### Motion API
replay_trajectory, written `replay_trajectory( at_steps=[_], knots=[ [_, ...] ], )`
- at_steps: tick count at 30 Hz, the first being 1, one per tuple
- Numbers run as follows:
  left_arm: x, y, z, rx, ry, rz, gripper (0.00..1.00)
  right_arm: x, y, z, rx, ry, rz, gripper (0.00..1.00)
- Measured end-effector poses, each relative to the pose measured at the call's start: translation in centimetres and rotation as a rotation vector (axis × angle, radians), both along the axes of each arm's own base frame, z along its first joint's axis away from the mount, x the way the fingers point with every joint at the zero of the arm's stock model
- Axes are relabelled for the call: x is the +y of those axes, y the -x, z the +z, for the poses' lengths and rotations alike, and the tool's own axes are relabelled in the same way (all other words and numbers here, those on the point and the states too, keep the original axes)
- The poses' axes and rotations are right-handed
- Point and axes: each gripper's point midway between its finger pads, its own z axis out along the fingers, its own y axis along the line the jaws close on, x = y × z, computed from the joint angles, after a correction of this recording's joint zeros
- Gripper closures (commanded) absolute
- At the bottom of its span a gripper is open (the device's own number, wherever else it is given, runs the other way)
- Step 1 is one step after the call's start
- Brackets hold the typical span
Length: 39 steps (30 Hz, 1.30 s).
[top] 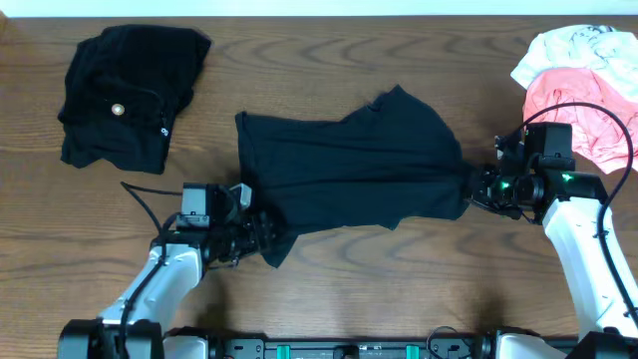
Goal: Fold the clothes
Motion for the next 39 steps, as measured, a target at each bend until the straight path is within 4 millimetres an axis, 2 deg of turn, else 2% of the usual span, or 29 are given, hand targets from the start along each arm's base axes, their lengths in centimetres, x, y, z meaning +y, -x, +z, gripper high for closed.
replay_trajectory(
  at_steps=[4, 5, 6, 15, 18, 22, 26, 31, 39],
  knots=[
    [0.2, 0.7, -0.8, 0.029, -0.014, 0.0, 0.81, 0.0, -0.1, 0.0, -0.002, 0.0, 0.0, 0.99],
    [0.3, 0.8, -0.9, 0.038, -0.019, 0.004, 0.91, 0.0, 0.0, 0.0, -0.002, 0.0, 0.0, 0.99],
    [0.3, 1.0, -1.1, 0.047, -0.021, 0.007, 0.94, 0.0, 0.0, 0.0, -0.002, 0.0, 0.0, 0.99],
    [0.5, 1.1, -1.0, 0.051, -0.035, 0.008, 0.94, 0.0, 0.0, 0.0, -0.002, 0.0, 0.0, 0.99],
    [0.5, -0.7, 0.7, -0.023, -0.035, 0.011, 0.94, 0.0, 0.0, 0.0, 0.0, 0.0, 0.0, 0.99],
    [0.3, -4.2, 5.0, -0.185, -0.029, 0.016, 0.94, 0.0, 0.0, 0.0, 0.002, 0.0, 0.0, 0.99],
    [0.4, -6.7, 8.2, -0.287, -0.031, 0.023, 0.94, 0.0, 0.2, 0.0, 0.008, -0.001, 0.0, 0.99],
    [1.0, -8.4, 9.4, -0.348, -0.069, 0.054, 0.94, 0.0, 0.3, -0.1, 0.013, -0.001, 0.0, 0.99],
    [2.1, -10.6, 9.2, -0.371, -0.126, 0.11, 0.94, -0.1, 0.2, -0.1, 0.012, 0.004, -0.002, 0.99]
  ],
)
